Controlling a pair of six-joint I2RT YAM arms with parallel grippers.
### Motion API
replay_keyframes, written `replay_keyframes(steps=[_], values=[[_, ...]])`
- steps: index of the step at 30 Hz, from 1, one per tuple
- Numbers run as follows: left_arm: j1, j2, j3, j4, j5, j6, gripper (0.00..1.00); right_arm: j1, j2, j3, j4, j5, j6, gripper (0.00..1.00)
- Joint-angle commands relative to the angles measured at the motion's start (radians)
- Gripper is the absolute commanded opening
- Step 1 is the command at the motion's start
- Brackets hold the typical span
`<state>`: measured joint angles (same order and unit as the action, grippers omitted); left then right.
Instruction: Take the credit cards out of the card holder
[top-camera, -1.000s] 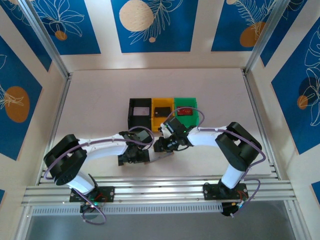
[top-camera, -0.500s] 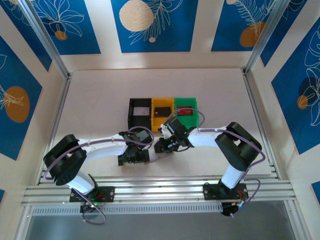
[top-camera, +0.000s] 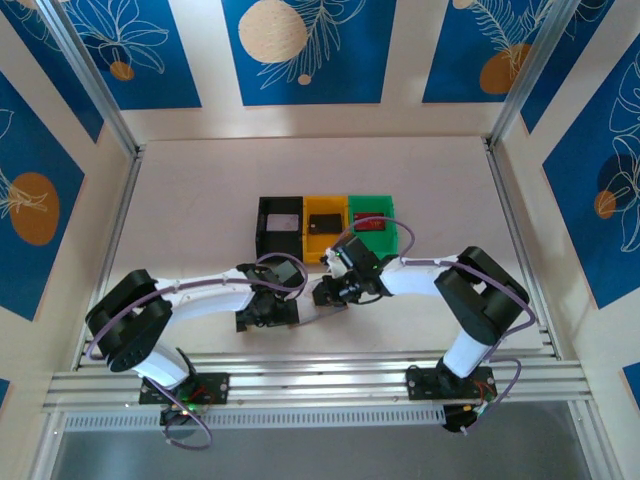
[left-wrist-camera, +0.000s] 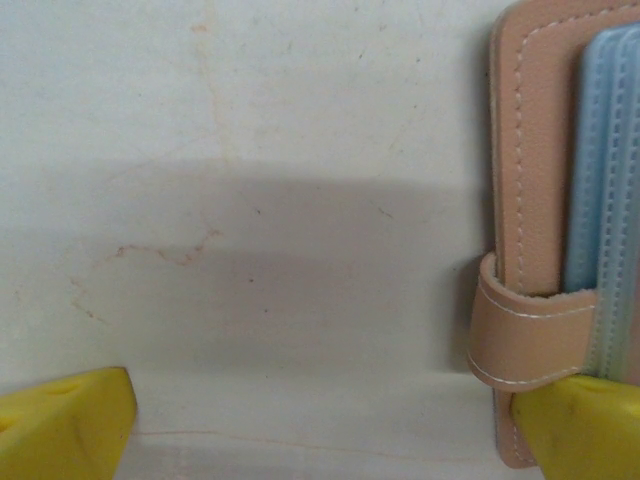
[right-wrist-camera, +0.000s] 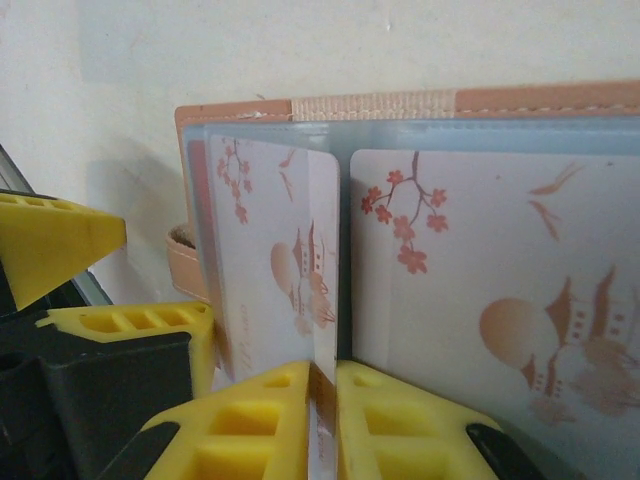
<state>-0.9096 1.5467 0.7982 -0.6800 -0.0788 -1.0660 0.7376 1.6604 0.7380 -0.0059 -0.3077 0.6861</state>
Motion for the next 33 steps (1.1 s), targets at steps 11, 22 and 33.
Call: replay_keyframes(steps=[11,22,33], values=[[0.0,0.056,-0.06,0.036,0.033,-0.012,0.98,-0.02,-0.044,-0.031,-0.005,-0.019,0.0,0.1],[-0.001,0.04,-0.059,0.022,0.028,-0.01,0.99,-0.046,-0.07,-0.05,-0.013,-0.019,-0.006,0.07],[0.002,0.019,-0.051,0.007,0.02,-0.004,0.99,-0.072,-0.077,-0.064,-0.012,-0.031,-0.019,0.06]])
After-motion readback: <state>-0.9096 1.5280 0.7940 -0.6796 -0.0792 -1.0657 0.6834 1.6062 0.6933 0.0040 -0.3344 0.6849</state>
